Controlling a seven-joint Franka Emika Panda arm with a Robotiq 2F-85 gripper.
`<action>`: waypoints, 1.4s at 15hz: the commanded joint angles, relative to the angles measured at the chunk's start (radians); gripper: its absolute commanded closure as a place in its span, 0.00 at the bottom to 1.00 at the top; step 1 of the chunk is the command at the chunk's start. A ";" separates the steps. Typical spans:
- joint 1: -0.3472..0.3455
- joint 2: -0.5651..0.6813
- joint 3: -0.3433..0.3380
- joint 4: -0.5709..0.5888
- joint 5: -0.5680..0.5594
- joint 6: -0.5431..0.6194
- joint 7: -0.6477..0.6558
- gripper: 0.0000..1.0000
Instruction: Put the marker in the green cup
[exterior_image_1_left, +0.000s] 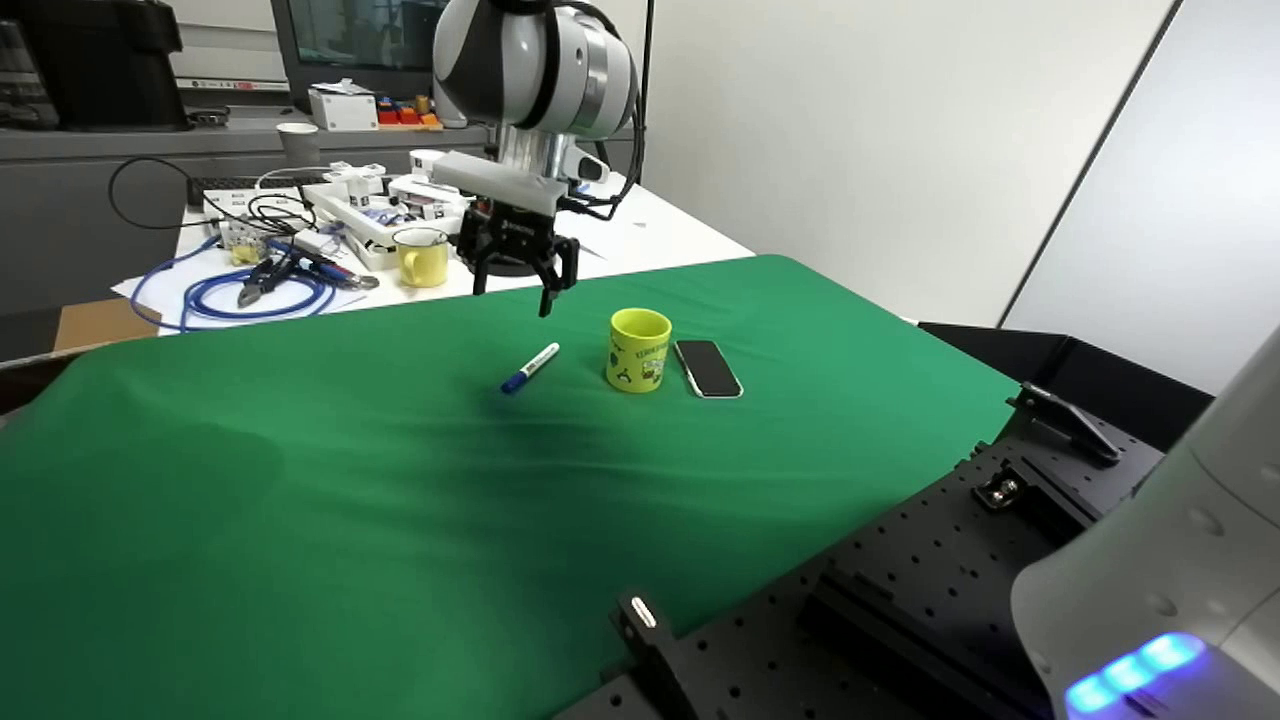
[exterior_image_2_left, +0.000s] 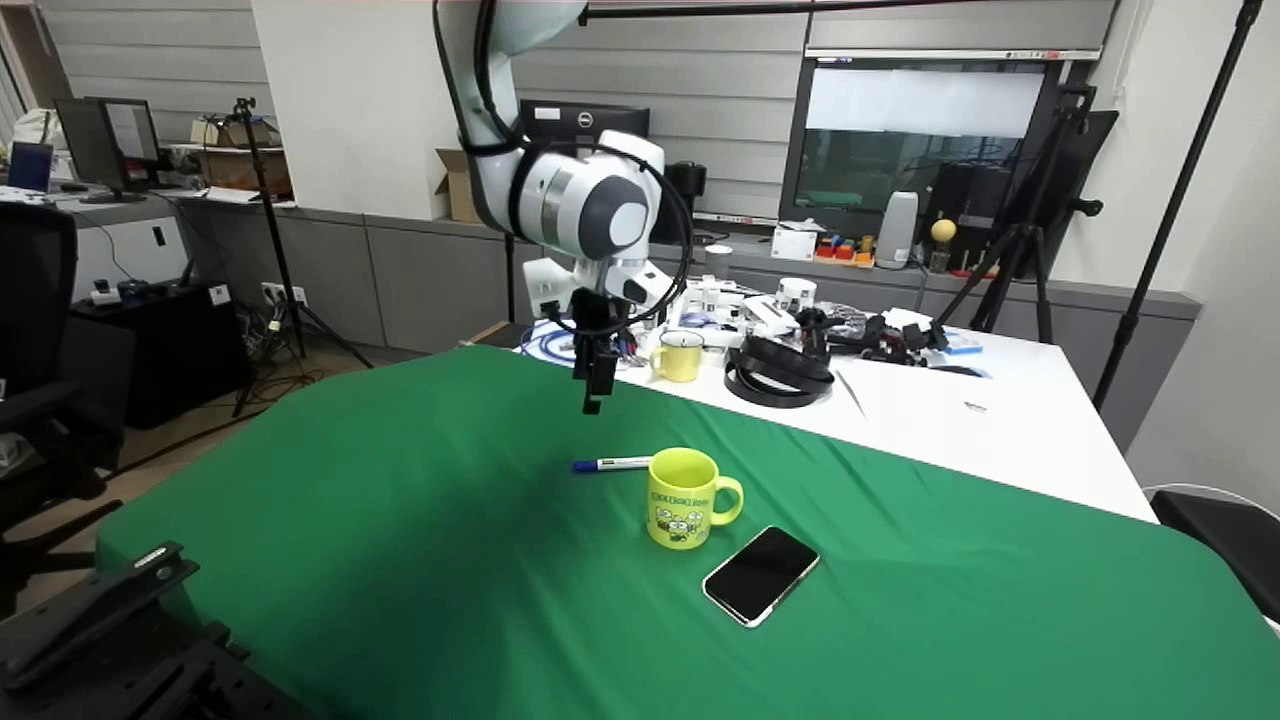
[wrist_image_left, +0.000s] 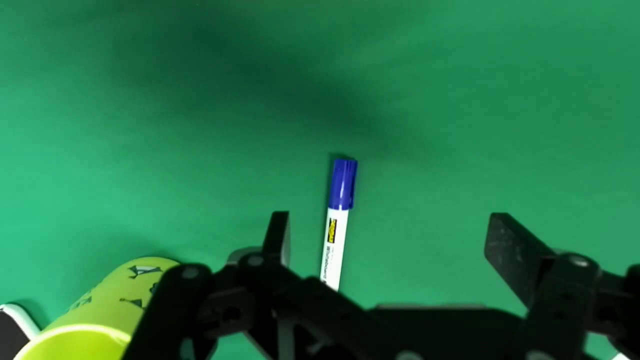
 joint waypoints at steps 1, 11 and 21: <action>0.018 0.020 -0.011 0.015 0.012 -0.003 -0.006 0.00; 0.051 0.078 -0.050 0.044 0.002 0.065 0.025 0.00; 0.065 0.175 -0.067 0.055 0.009 0.158 0.028 0.00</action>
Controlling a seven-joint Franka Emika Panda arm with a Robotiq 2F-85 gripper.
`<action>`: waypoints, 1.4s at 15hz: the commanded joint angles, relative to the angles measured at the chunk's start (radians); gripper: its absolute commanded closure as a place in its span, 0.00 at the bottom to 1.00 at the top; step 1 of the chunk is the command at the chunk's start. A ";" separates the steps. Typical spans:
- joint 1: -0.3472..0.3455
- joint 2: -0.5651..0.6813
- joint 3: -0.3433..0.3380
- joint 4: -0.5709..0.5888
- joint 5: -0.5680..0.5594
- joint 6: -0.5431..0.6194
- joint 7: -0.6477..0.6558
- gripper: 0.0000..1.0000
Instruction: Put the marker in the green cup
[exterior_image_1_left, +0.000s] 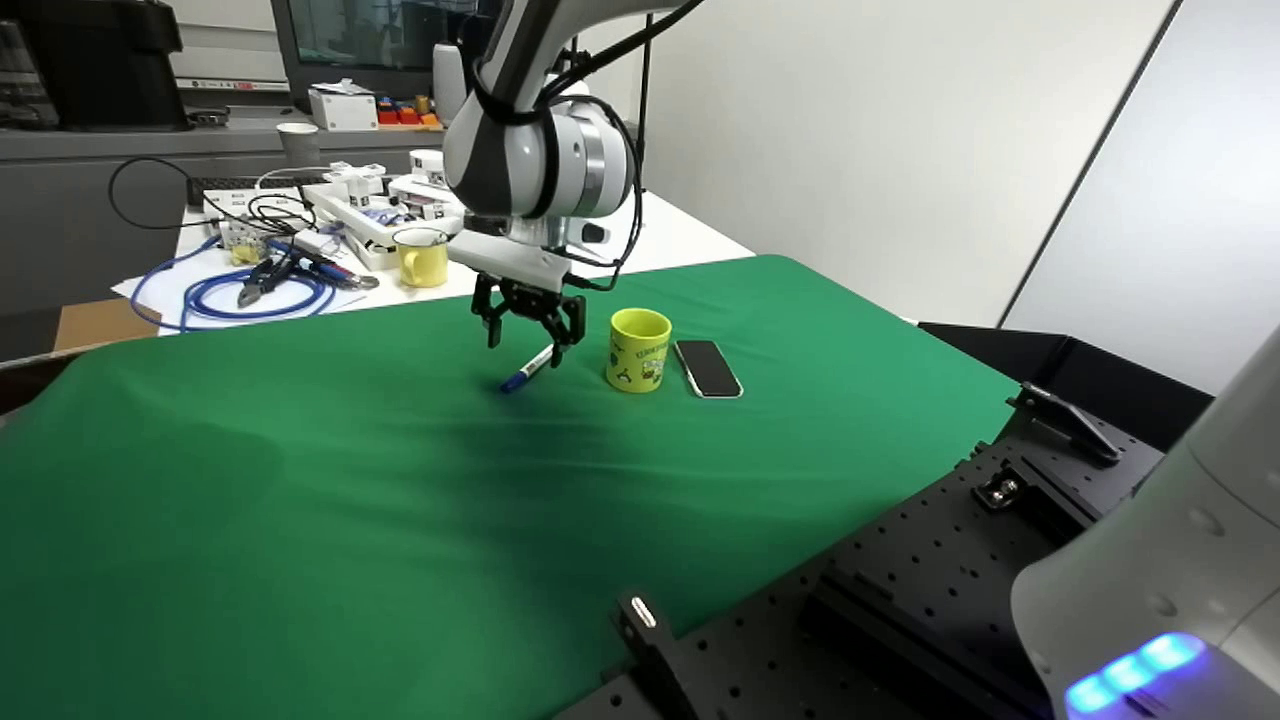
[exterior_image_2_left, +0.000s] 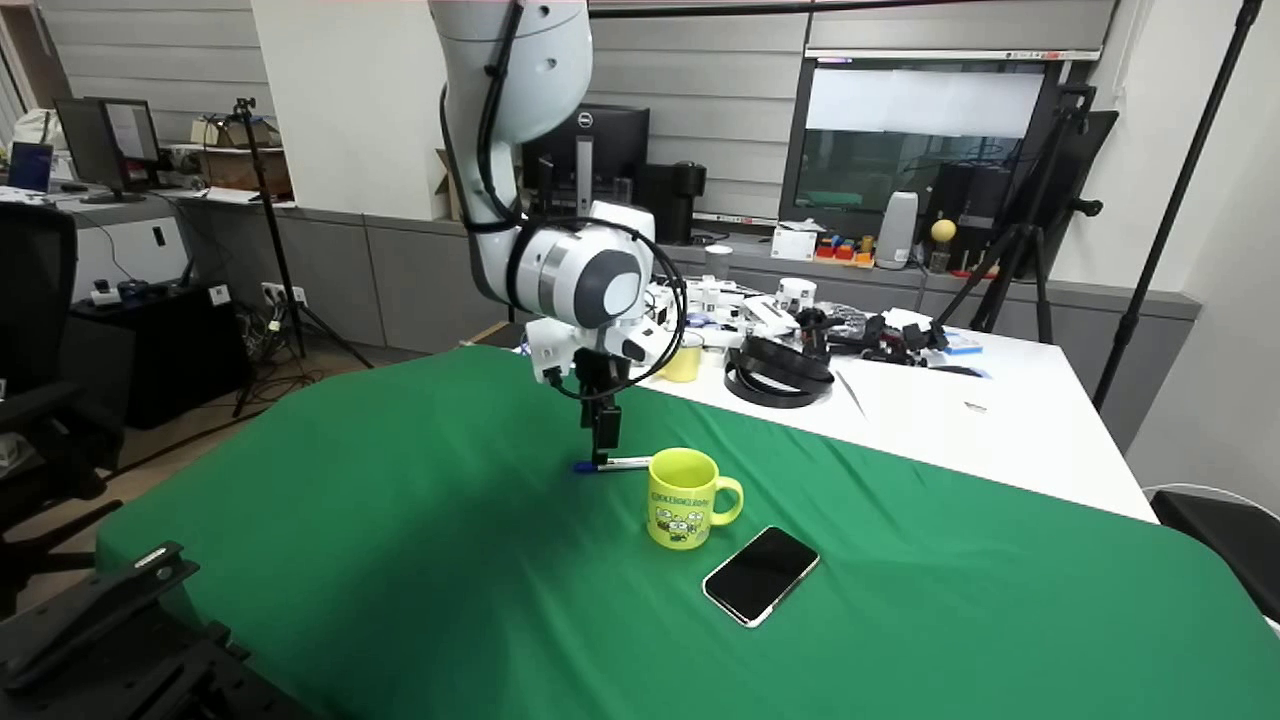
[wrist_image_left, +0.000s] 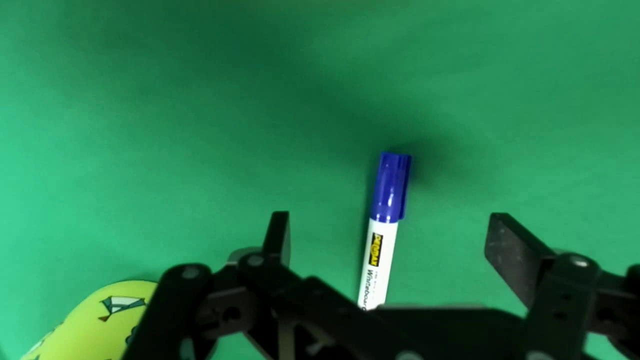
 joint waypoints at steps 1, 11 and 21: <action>0.023 0.027 -0.020 0.012 0.010 0.038 0.025 0.00; 0.064 0.075 -0.040 0.016 0.008 0.123 0.029 0.40; 0.079 0.072 -0.059 0.014 0.014 0.130 0.039 0.97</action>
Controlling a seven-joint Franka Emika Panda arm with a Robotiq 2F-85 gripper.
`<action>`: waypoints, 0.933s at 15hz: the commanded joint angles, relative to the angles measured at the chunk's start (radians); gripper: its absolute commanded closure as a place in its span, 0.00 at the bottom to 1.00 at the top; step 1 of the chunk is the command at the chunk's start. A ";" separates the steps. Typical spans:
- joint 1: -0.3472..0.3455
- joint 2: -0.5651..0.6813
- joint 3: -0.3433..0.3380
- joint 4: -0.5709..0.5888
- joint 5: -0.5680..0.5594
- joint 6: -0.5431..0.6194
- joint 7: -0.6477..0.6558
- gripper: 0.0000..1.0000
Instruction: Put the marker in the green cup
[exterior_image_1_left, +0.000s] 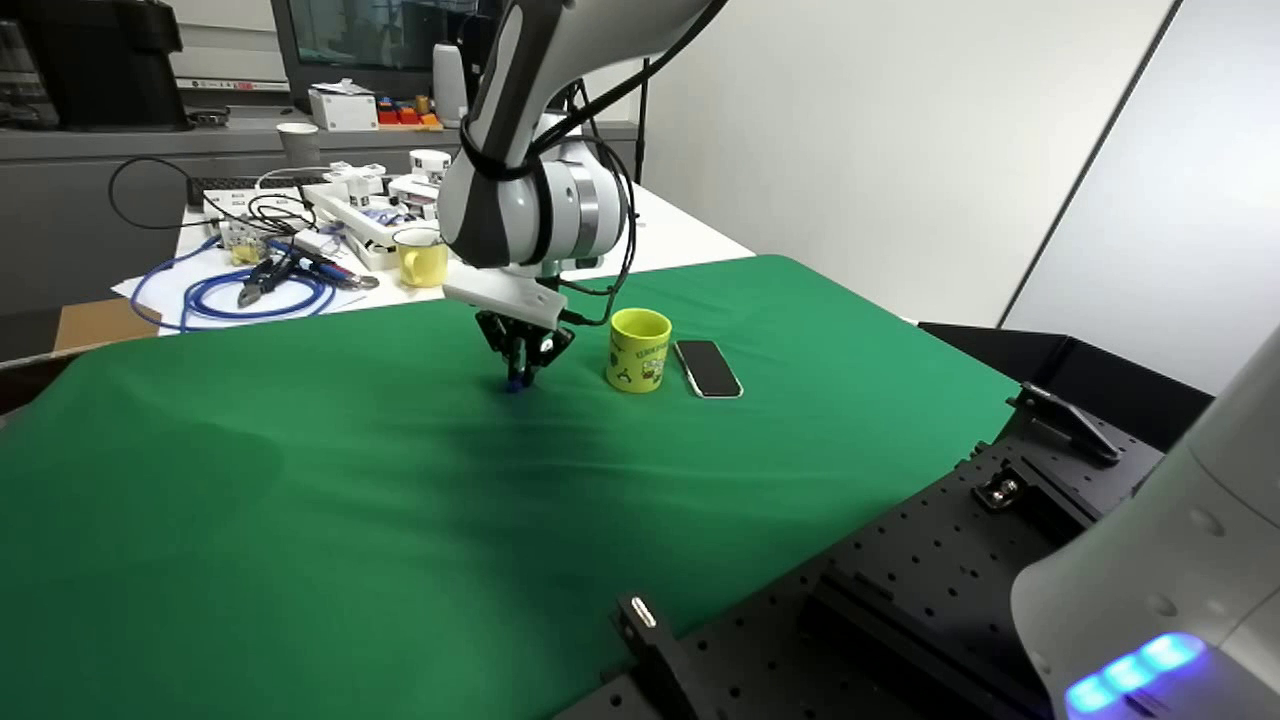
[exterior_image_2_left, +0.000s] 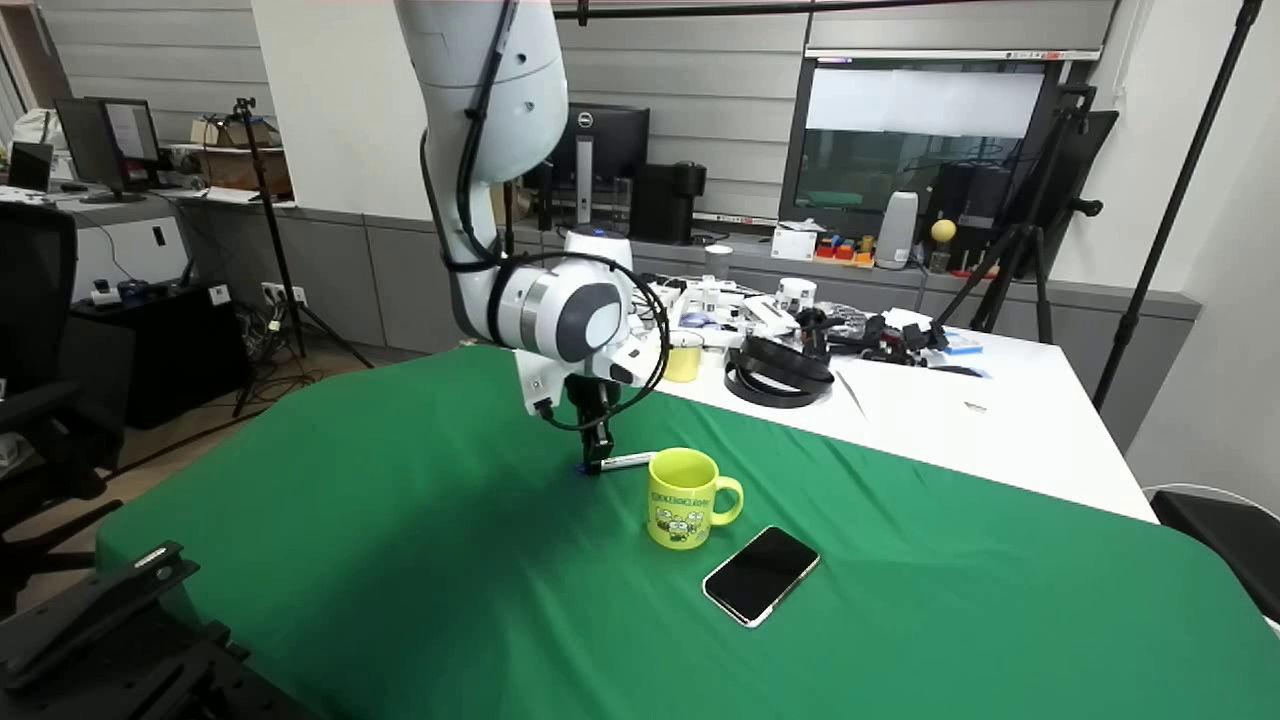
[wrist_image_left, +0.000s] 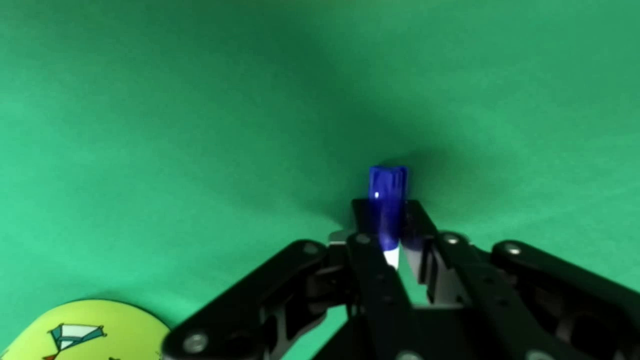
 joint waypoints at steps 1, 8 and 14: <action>0.003 -0.001 -0.015 0.014 0.018 -0.013 0.035 0.95; -0.155 -0.089 0.035 0.023 0.130 -0.072 0.012 0.95; -0.344 -0.161 0.082 0.036 0.252 -0.221 -0.012 0.95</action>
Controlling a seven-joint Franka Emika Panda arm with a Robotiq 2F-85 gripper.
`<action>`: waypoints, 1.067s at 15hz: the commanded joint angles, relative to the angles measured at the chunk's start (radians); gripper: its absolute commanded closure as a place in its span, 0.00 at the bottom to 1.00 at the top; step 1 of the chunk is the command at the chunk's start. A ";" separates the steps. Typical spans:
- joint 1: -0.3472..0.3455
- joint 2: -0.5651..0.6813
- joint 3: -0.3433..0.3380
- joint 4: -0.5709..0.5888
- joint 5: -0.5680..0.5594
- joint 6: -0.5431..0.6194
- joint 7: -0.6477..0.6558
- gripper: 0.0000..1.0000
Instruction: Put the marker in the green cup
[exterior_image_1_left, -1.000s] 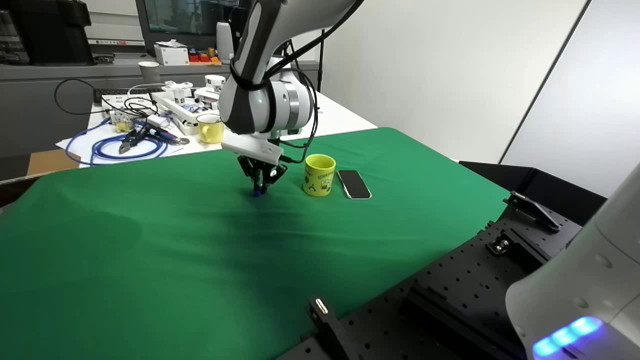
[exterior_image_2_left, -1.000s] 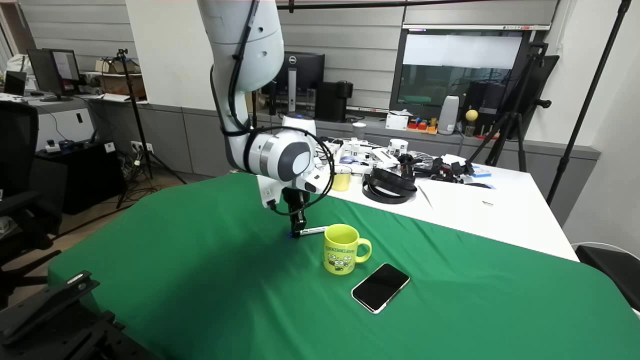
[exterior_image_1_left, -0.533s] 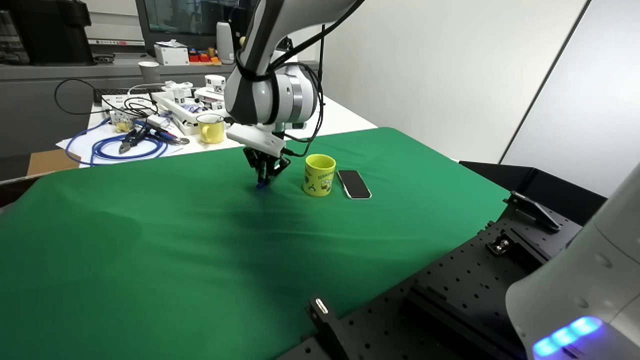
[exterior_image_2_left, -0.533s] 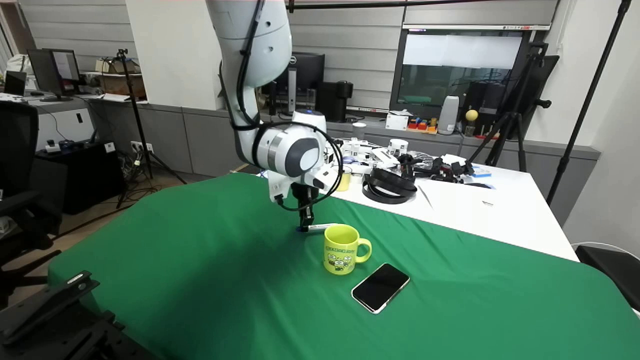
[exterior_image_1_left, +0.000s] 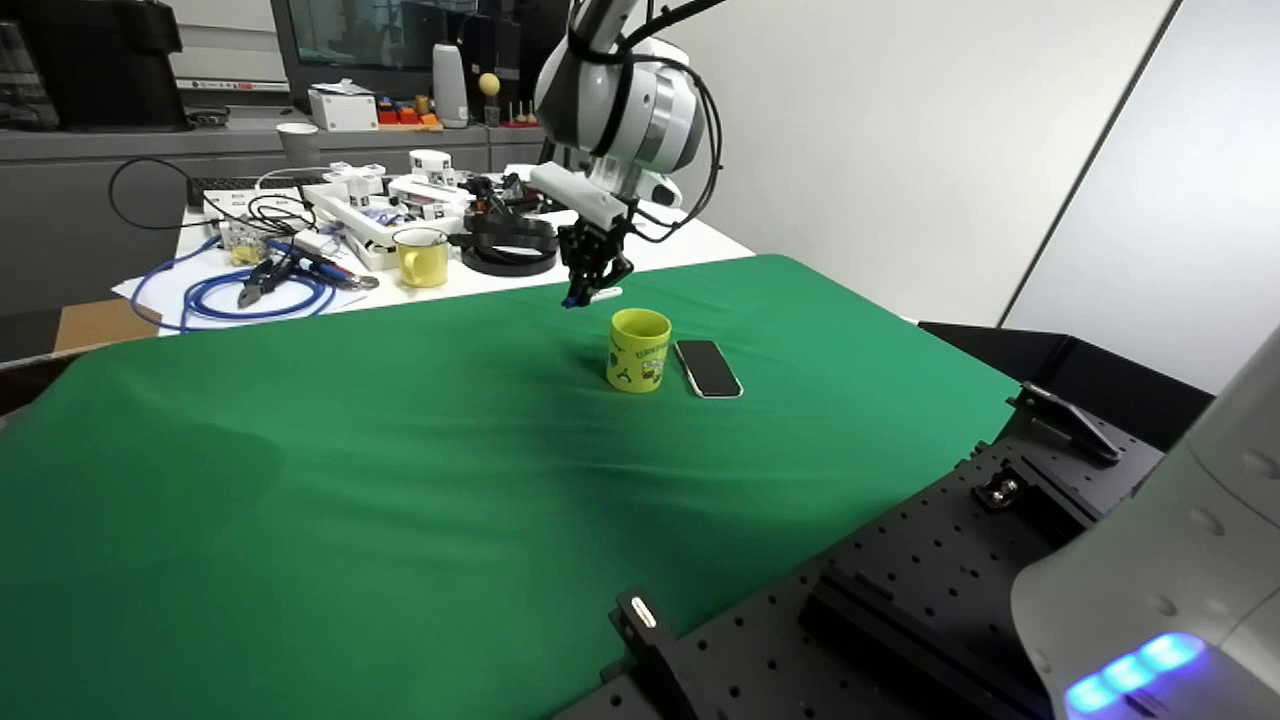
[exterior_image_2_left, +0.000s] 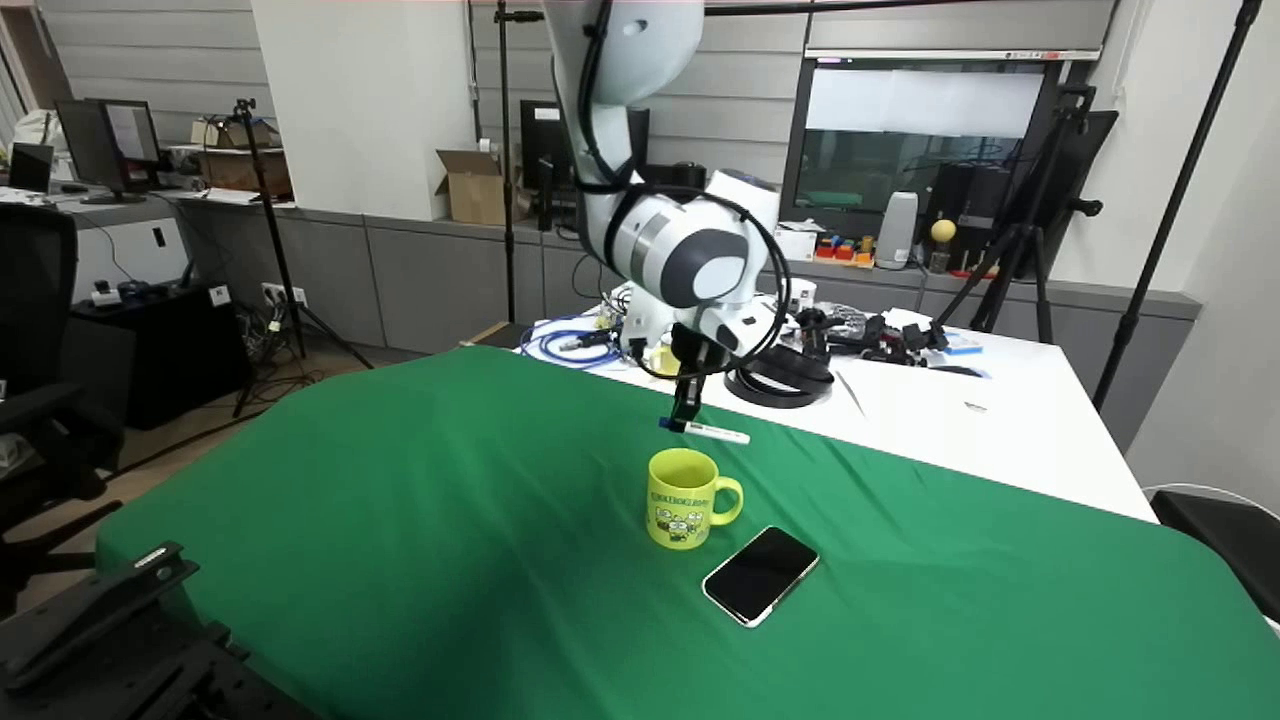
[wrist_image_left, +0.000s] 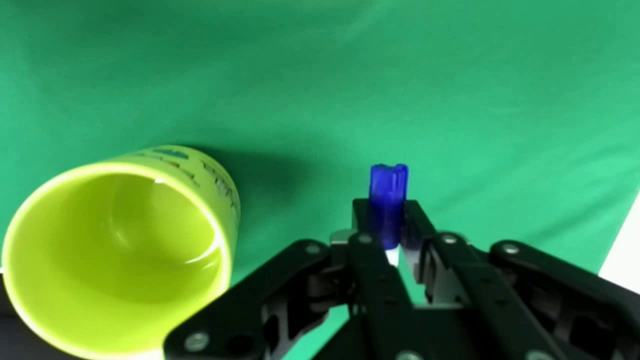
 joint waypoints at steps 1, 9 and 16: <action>-0.100 -0.043 0.037 0.009 0.075 -0.095 -0.013 0.95; -0.261 -0.048 0.075 0.168 0.308 -0.585 -0.101 0.95; -0.285 -0.016 0.014 0.286 0.496 -1.041 -0.010 0.95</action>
